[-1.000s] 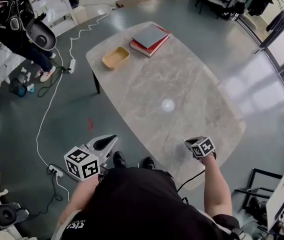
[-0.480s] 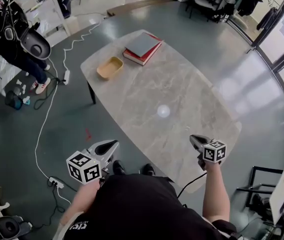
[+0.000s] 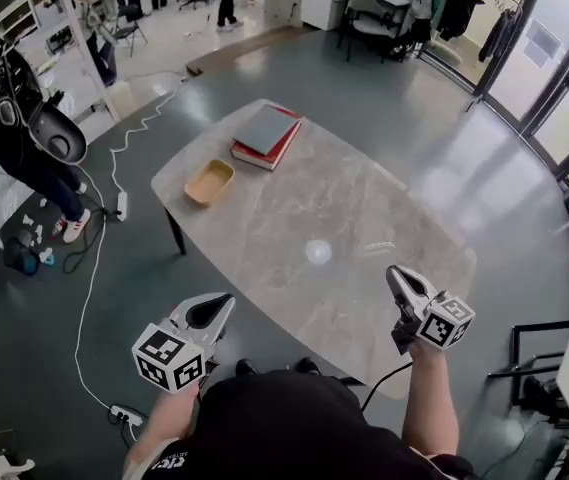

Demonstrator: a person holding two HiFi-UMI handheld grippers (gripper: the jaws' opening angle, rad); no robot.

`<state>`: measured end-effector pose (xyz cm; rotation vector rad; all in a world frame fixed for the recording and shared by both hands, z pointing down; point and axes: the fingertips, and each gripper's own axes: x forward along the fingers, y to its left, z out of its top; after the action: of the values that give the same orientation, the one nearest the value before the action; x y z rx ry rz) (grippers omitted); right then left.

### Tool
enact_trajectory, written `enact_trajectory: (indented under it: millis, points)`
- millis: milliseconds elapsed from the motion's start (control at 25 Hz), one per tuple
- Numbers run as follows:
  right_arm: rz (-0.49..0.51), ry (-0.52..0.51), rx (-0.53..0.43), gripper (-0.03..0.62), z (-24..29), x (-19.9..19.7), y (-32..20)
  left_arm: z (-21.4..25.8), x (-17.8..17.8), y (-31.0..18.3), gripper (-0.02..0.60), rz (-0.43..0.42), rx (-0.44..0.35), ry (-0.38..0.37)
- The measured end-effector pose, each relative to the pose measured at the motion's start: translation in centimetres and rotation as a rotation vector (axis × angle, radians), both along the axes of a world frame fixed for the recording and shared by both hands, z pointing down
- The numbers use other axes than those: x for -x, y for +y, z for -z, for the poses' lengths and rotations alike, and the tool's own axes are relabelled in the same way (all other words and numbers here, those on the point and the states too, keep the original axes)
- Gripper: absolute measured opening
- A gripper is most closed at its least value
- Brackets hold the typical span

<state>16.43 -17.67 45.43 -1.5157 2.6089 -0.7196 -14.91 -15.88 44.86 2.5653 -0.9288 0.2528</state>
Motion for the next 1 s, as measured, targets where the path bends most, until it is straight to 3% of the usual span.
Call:
enact_trajectory:
  millis: [240, 480, 640, 1000]
  points:
    - [-0.030, -0.112, -0.161, 0.012, 7.3, 4.7, 0.7, 4.1, 2.2, -1.2, 0.005, -0.056, -0.117, -0.010]
    - [-0.054, -0.200, -0.282, 0.014, 13.3, 5.5, 3.1, 9.2, 1.5, -0.9, 0.005, -0.112, -0.240, -0.029]
    - [-0.040, -0.216, -0.355, 0.012, 16.5, 5.9, 4.6, 10.9, 1.4, -1.4, 0.005, -0.096, -0.266, -0.020]
    - [-0.001, -0.204, -0.396, 0.012, 18.4, 4.6, 4.7, 12.4, -0.3, -1.2, 0.005, -0.056, -0.281, -0.024]
